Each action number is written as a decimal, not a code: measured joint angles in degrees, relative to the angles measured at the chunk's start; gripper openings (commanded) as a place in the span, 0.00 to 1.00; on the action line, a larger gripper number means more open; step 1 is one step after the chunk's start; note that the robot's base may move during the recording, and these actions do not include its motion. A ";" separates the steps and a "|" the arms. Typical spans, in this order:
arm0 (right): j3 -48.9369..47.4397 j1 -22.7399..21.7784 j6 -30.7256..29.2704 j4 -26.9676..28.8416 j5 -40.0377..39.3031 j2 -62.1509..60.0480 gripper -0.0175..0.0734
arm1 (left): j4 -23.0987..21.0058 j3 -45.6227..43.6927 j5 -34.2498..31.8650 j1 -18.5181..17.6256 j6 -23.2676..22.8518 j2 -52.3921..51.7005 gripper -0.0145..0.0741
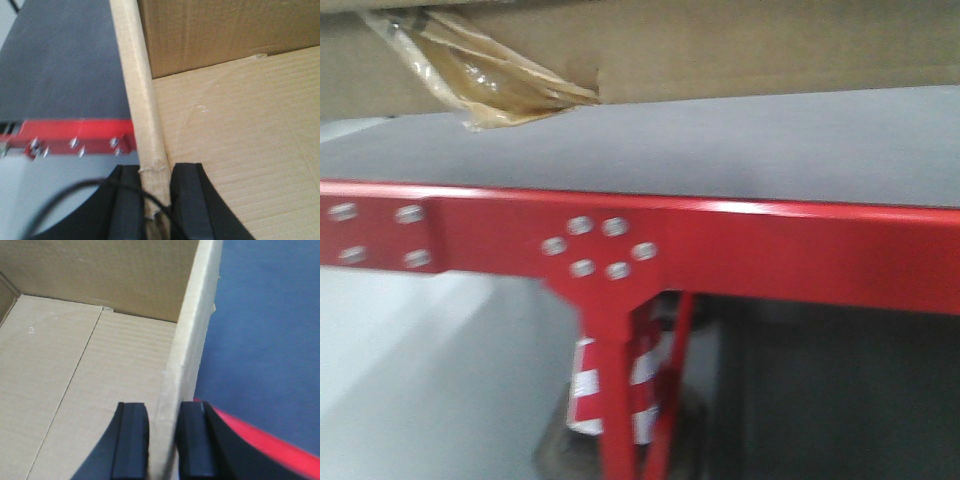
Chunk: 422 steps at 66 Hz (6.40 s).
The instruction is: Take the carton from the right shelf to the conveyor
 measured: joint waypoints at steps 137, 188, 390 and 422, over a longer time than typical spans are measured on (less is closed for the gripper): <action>0.00 0.10 0.23 0.32 -1.03 0.32 0.12 | 2.58 0.00 -0.57 -0.14 -0.10 0.00 0.15; 0.00 0.10 0.23 0.10 -0.27 0.42 0.12 | -0.66 0.00 -0.88 0.36 -0.10 0.63 0.15; 77.11 -25.55 -3.39 -0.88 -48.19 -58.09 0.12 | -20.02 70.57 -51.60 28.77 14.60 -56.46 0.16; 77.13 -25.55 -3.78 -0.88 -48.62 -69.17 0.12 | -19.84 70.57 -52.24 28.77 14.64 -61.77 0.16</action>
